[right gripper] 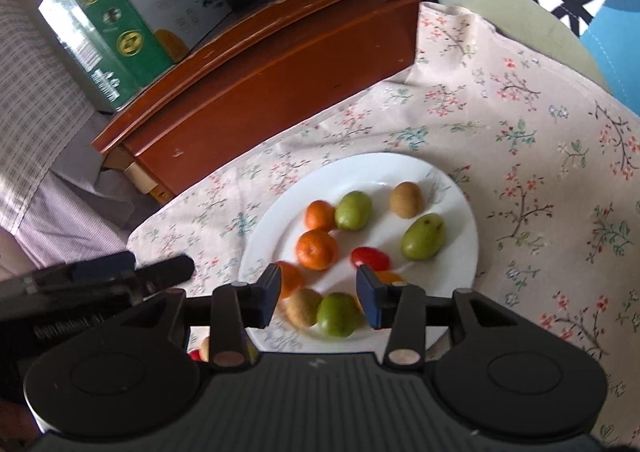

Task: Organize fruits
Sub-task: 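Open both tools to drop the orange and tomato onto the plate, then move both open tools back toward the loose fruit on the tablecloth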

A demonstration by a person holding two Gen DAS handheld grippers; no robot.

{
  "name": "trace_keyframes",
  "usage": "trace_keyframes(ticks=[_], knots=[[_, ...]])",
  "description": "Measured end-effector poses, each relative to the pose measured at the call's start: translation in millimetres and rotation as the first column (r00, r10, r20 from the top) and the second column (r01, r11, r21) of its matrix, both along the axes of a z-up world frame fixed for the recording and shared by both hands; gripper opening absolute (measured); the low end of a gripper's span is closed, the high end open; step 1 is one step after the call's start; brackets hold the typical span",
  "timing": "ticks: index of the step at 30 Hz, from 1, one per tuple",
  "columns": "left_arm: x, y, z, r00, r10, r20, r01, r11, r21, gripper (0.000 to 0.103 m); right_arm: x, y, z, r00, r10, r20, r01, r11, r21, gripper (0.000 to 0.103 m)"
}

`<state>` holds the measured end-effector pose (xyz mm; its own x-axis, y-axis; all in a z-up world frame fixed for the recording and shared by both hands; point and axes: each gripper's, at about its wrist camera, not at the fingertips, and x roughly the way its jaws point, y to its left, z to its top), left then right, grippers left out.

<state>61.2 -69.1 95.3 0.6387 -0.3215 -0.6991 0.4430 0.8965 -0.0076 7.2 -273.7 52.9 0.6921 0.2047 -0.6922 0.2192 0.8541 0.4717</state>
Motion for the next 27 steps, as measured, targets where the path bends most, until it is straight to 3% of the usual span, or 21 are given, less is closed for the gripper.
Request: trace_keyframes(ticks=[10,17,21,27], knots=[[-3.8,54.7,26.2,0.989,0.146,0.014,-0.145,0.987,-0.062,0.09,-7.5,31.7,8.5,0.996,0.082,0.019,-0.082,0.997,0.0,0.043],[-5.6,69.7,28.3,0.982,0.185,0.023,-0.183,0.98,-0.077,0.09,-14.4,54.6,3.5,0.99,0.141,0.024,-0.141,0.99,-0.002,0.043],[-5.0,72.9,24.8,0.982,0.189,0.006,-0.188,0.979,-0.078,0.09,-15.4,70.9,-8.8,0.981,0.192,0.003,-0.192,0.981,-0.014,0.035],[-2.8,75.8,19.8,0.98,0.199,-0.023,-0.2,0.976,-0.088,0.09,-12.3,90.1,-21.9,0.968,0.25,-0.024,-0.251,0.968,-0.028,0.034]])
